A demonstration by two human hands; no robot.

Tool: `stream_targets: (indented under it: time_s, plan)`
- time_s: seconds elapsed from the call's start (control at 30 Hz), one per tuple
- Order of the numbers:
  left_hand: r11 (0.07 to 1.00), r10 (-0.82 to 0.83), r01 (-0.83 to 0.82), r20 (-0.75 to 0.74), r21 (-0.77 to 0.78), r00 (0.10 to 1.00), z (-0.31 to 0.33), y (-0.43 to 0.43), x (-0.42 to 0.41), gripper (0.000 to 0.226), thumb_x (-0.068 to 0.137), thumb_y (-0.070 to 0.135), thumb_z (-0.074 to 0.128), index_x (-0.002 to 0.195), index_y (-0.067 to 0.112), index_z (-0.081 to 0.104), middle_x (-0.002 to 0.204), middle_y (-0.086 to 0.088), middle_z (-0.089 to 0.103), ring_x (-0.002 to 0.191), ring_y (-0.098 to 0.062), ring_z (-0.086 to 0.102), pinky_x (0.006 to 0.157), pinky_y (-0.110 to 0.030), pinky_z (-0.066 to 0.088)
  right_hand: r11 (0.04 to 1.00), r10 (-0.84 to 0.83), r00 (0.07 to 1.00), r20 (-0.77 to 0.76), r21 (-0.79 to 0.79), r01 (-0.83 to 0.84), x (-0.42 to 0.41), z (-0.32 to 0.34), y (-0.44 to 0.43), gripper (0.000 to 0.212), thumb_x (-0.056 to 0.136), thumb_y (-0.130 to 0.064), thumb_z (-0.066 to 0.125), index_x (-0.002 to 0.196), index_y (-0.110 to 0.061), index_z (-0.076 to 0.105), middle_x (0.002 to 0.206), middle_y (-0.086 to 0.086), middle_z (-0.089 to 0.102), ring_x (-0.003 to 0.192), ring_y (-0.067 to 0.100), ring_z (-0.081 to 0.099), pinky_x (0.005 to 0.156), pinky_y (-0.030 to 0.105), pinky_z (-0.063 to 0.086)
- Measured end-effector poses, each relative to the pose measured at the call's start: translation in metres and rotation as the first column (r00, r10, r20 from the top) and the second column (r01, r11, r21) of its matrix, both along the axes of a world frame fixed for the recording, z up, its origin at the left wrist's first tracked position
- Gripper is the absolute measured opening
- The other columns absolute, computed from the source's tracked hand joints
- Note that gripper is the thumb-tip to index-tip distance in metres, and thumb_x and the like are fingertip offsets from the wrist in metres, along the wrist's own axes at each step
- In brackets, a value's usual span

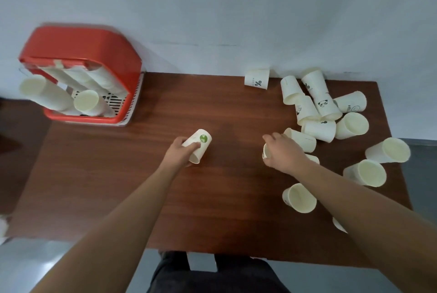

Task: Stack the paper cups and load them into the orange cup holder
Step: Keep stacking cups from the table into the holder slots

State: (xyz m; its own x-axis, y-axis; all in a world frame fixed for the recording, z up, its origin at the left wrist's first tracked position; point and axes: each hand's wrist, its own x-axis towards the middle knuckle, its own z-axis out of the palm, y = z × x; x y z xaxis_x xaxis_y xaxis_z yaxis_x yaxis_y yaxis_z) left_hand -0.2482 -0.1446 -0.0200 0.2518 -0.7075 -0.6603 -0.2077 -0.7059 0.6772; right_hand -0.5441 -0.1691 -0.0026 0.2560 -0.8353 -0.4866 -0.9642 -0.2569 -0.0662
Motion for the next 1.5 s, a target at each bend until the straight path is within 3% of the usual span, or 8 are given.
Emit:
stream_targets:
  time_s: [0.17,0.33,0.53,0.7,0.83,1.1,1.3,1.5]
  plan:
    - [0.997,0.055,-0.058,-0.060,-0.047,0.997,0.004,0.001,0.020,0.054,0.087,0.027,0.075,0.131,0.016,0.047,0.127,-0.009,0.057,0.099,-0.022,0.068,0.064,-0.030,0.057,0.976,-0.217,0.922,0.321,0.039,0.216,0.047,0.018,-0.004,0.072,0.085,-0.033,0.072,0.145,-0.008,0.040,0.140,0.010,0.049,0.128,0.027,0.050,0.102,0.038,0.045]
    - [0.985,0.088,-0.084,0.017,-0.148,0.996,0.030,0.009,0.088,0.066,0.084,0.034,0.079,0.135,0.012,0.044,0.122,-0.004,0.063,0.096,-0.011,0.065,0.071,-0.023,0.052,0.898,-0.413,0.728,0.547,0.112,0.425,0.131,0.044,-0.024,0.046,0.077,-0.037,0.078,0.112,-0.011,0.063,0.111,0.002,0.062,0.099,0.020,0.062,0.084,0.037,0.054]
    - [0.935,0.186,-0.132,0.137,-0.328,0.973,0.071,0.027,0.216,0.062,0.080,0.044,0.077,0.133,0.029,0.048,0.122,0.006,0.065,0.111,-0.017,0.065,0.090,-0.040,0.056,0.891,-0.449,0.666,0.595,0.244,0.382,0.245,0.063,-0.029,0.052,0.082,-0.041,0.078,0.127,-0.023,0.057,0.125,-0.003,0.064,0.105,0.016,0.063,0.081,0.034,0.061]
    - [0.916,0.245,-0.148,0.229,-0.372,0.942,0.091,0.005,0.296,0.070,0.080,0.031,0.062,0.145,0.021,0.036,0.139,-0.004,0.038,0.119,-0.022,0.050,0.100,-0.041,0.045,0.901,-0.427,0.662,0.615,0.230,0.367,0.317,0.068,-0.032,0.061,0.082,-0.036,0.081,0.135,-0.027,0.052,0.136,-0.004,0.060,0.120,0.015,0.059,0.085,0.031,0.061]
    - [0.929,0.061,0.068,0.333,-0.363,0.941,0.091,-0.036,0.323,0.077,0.088,0.024,0.062,0.155,0.026,0.024,0.146,-0.007,0.025,0.131,-0.027,0.036,0.111,-0.045,0.033,0.894,-0.438,0.653,0.618,0.223,0.389,0.351,0.066,-0.041,0.063,0.082,-0.035,0.081,0.136,-0.028,0.051,0.137,-0.004,0.059,0.123,0.015,0.057,0.086,0.032,0.061]
    - [0.814,-0.270,0.535,0.668,-0.226,0.693,0.050,-0.086,0.336,0.079,0.084,0.033,0.078,0.146,0.003,0.040,0.144,-0.019,0.047,0.133,-0.039,0.043,0.106,-0.051,0.038,0.835,-0.498,0.568,0.656,0.184,0.519,0.381,0.060,-0.050,0.072,0.081,-0.033,0.082,0.141,-0.027,0.042,0.140,-0.005,0.055,0.123,0.013,0.056,0.084,0.025,0.059]
    - [0.753,-0.498,0.649,0.546,-0.113,0.674,0.028,-0.102,0.336,0.090,0.085,0.036,0.078,0.157,0.017,0.028,0.157,-0.011,0.034,0.137,-0.033,0.043,0.110,-0.045,0.037,0.837,-0.431,0.561,0.707,0.082,0.540,0.397,0.054,-0.063,0.065,0.075,-0.039,0.083,0.130,-0.029,0.050,0.126,-0.007,0.059,0.115,0.010,0.059,0.088,0.035,0.059]
    - [0.857,-0.425,0.476,0.252,-0.199,0.870,0.019,-0.097,0.348,0.098,0.089,0.029,0.072,0.161,0.019,0.007,0.159,-0.004,0.035,0.142,-0.025,0.040,0.113,-0.040,0.035,0.876,-0.338,0.565,0.753,0.033,0.481,0.429,0.060,-0.077,0.061,0.076,-0.036,0.084,0.128,-0.027,0.052,0.122,-0.010,0.057,0.111,0.009,0.058,0.089,0.036,0.058]
